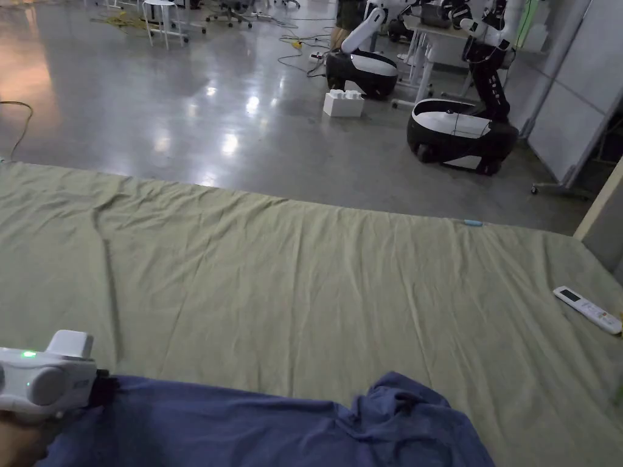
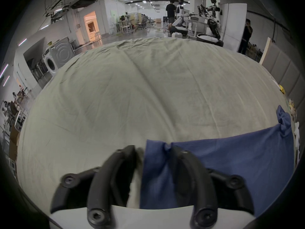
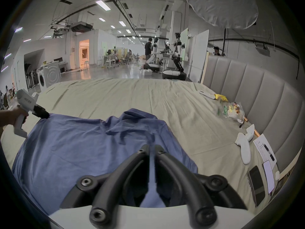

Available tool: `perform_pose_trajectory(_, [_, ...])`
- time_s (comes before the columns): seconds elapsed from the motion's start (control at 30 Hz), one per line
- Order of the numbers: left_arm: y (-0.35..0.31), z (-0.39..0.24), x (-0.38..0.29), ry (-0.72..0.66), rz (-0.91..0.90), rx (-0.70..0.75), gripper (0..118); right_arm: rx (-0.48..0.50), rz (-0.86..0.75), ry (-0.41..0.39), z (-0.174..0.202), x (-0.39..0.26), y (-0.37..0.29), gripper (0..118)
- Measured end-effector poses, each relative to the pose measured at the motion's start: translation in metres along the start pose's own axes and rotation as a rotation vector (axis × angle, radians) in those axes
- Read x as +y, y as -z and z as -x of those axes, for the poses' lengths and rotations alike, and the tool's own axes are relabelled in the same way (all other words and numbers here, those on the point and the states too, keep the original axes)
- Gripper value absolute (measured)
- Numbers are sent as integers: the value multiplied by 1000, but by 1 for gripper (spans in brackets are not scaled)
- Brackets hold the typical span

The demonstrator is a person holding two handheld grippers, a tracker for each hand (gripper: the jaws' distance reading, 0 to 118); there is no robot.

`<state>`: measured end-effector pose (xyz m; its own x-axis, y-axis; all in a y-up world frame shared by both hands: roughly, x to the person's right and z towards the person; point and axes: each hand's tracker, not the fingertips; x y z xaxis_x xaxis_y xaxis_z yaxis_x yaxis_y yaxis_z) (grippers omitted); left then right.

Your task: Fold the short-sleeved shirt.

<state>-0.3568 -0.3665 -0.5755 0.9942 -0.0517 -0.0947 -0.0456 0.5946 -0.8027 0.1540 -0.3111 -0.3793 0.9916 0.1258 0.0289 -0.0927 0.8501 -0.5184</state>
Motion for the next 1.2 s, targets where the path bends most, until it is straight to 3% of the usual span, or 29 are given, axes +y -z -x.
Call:
perform_pose_trajectory(0.03, [-2,-2,1,6,0,-7,23,-5,17,1,-5,6,10,21])
perform_pose_trajectory(0.07, [2,-1,3,22,4,-20,9,-1,34,0,-12,13,25,40])
perform_pose_trajectory(0.13, [2,-6,5,74,29,-21,5,-3,119,-11,-25,28,56,54])
perform_pose_trajectory(0.2, [-2,-11,7,136,26,1,4,10,171,21,-39,44,88,56])
perform_pose_trajectory(0.3, [-13,-9,12,133,19,-6,4,-6,200,-29,-48,62,132,62])
perform_pose_trajectory(0.37, [-23,-9,8,114,1,-12,4,-6,244,-74,-50,70,159,62])
perform_pose_trajectory(0.47, [-32,-3,4,55,-21,-9,4,73,354,-47,-52,70,195,64])
perform_pose_trajectory(0.57, [-41,2,-3,32,-23,-21,4,35,472,-55,-48,60,219,64])
perform_pose_trajectory(0.6, [-40,2,-5,31,-26,-20,4,45,479,-69,-46,55,223,61])
perform_pose_trajectory(0.7, [-42,2,-7,37,-37,-17,4,54,432,-60,-36,52,218,37])
perform_pose_trajectory(0.77, [-41,0,-7,34,-41,-17,4,72,409,-124,-29,51,216,9])
perform_pose_trajectory(0.8, [-41,0,-6,31,-46,-11,4,56,400,-160,-24,51,214,5])
perform_pose_trajectory(0.87, [-43,1,-7,16,-50,-12,4,53,389,-155,-26,52,208,4])
perform_pose_trajectory(1.0, [-62,4,-3,-10,-92,-17,3,-10,287,-60,-44,66,183,3])
perform_pose_trajectory(1.1, [-83,5,2,-11,-126,-18,3,12,216,0,-58,86,154,3])
perform_pose_trajectory(1.2, [-111,8,9,-27,-178,-23,3,11,148,8,-66,108,121,3])
